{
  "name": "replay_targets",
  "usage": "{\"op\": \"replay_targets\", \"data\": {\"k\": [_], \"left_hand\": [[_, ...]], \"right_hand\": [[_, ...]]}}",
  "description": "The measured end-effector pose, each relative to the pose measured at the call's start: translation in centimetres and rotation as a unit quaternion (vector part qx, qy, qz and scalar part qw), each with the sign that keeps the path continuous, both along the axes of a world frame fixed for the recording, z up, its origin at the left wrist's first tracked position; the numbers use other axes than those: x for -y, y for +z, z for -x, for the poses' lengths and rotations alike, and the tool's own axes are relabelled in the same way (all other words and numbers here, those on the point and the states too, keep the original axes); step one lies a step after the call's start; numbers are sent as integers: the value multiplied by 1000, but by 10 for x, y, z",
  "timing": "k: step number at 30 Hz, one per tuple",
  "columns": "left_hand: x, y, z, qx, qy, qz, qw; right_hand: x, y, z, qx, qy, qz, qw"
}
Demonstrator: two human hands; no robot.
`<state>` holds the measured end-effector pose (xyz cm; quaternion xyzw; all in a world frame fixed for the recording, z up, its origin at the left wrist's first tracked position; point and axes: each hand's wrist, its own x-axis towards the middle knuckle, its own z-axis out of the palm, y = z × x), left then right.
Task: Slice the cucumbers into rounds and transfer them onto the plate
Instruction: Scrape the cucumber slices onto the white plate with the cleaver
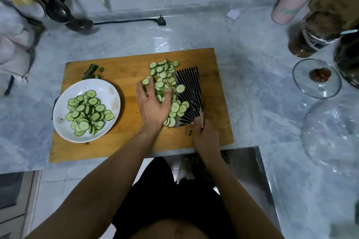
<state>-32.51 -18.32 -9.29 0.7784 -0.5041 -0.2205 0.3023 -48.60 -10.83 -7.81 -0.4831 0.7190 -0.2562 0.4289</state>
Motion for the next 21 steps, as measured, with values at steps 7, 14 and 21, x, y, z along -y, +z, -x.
{"op": "replay_targets", "data": {"k": [7,14,21], "left_hand": [[8,-3,37,-58,32,31,997],[12,2,40,-98,42,52,993],[17,11,32,-130,60,68,987]], "right_hand": [[-2,-3,-9,-3,50,14,999],[2,8,3,25,62,5,998],[8,22,1,34,71,-16,997]]}}
